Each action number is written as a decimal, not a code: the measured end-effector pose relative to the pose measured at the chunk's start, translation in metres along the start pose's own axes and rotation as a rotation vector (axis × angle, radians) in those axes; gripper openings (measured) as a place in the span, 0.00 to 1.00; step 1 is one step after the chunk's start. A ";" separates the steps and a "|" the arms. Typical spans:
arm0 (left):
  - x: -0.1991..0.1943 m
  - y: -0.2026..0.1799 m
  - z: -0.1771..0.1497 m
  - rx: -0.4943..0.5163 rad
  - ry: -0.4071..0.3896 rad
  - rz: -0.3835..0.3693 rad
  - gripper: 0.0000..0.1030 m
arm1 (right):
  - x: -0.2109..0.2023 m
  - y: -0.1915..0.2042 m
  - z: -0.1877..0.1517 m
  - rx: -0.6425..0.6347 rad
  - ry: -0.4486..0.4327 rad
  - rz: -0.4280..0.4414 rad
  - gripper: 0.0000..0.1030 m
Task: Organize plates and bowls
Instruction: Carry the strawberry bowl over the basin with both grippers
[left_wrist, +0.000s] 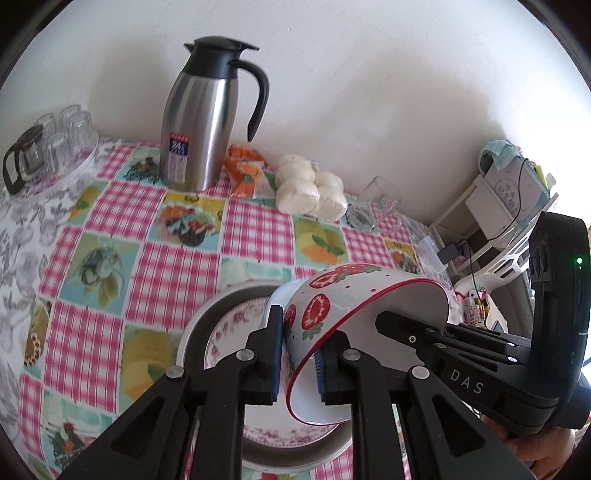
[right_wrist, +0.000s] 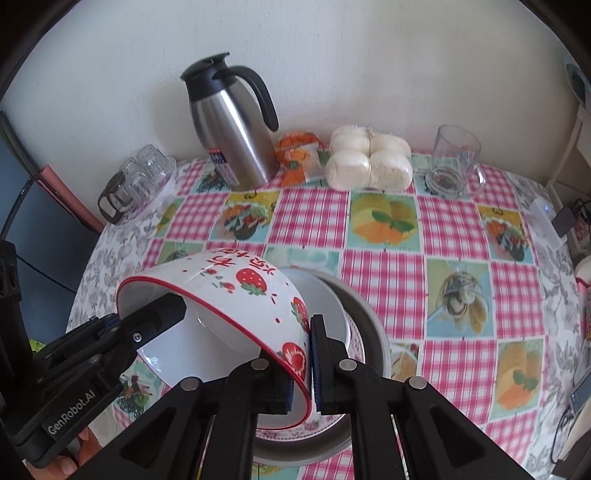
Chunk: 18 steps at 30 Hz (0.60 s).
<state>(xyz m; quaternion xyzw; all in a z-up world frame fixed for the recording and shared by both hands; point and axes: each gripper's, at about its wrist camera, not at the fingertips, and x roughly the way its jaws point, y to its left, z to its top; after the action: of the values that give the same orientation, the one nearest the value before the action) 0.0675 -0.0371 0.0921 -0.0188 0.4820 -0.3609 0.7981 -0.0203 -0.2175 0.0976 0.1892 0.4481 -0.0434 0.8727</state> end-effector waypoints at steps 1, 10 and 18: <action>0.002 0.002 -0.001 -0.007 0.008 0.001 0.15 | 0.002 0.000 -0.002 0.007 0.011 0.003 0.08; 0.023 0.019 -0.001 -0.070 0.074 -0.023 0.15 | 0.026 -0.004 -0.002 0.035 0.066 0.000 0.09; 0.041 0.031 -0.003 -0.125 0.121 -0.062 0.16 | 0.043 -0.014 0.004 0.082 0.105 0.006 0.11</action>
<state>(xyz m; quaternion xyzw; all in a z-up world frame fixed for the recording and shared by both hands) 0.0937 -0.0371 0.0480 -0.0619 0.5501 -0.3551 0.7533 0.0051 -0.2281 0.0607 0.2281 0.4906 -0.0488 0.8396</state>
